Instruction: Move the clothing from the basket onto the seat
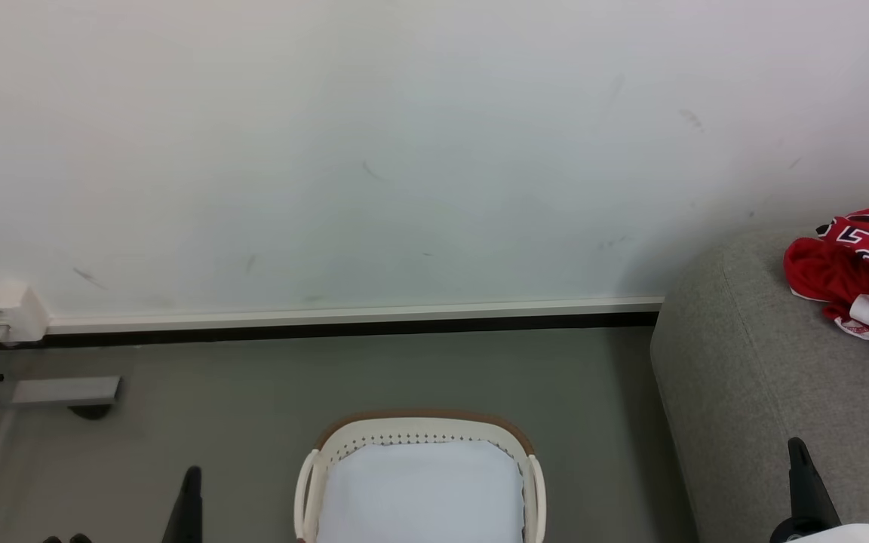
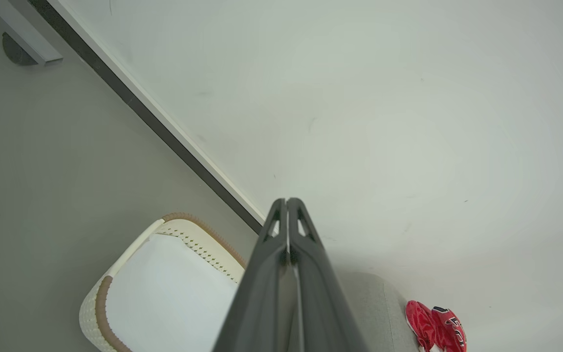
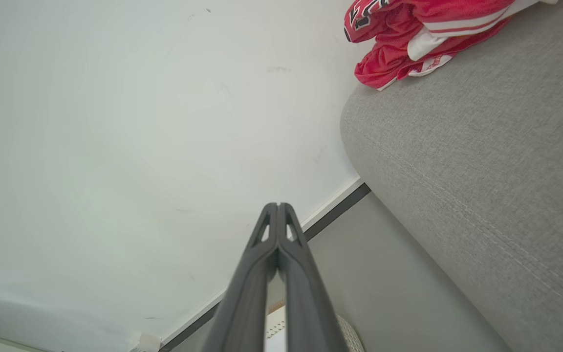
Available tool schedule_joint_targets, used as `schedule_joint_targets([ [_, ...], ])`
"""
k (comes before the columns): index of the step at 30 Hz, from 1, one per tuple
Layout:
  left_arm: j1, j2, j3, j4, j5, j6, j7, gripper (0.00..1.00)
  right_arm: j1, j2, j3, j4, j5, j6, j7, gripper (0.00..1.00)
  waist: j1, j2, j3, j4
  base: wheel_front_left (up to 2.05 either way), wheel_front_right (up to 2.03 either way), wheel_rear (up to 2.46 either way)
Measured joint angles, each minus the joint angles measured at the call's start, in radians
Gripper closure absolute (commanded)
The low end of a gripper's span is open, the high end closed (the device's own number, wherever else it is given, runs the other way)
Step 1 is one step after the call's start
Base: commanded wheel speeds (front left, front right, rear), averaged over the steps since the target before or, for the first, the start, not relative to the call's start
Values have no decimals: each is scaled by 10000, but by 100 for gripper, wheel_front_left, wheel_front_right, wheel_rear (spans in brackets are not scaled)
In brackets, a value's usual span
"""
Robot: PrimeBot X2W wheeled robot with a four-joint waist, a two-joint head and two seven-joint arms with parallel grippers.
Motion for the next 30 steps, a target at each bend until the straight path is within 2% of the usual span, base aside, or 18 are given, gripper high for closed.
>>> schedule_joint_targets([
  [30, -496, 2, 205, -42, -3091, -165, 849, 100, -200, -27, -244, -353, 3313, 0, 821, 100, 0, 0, 95, 49, 0, 0, 0],
])
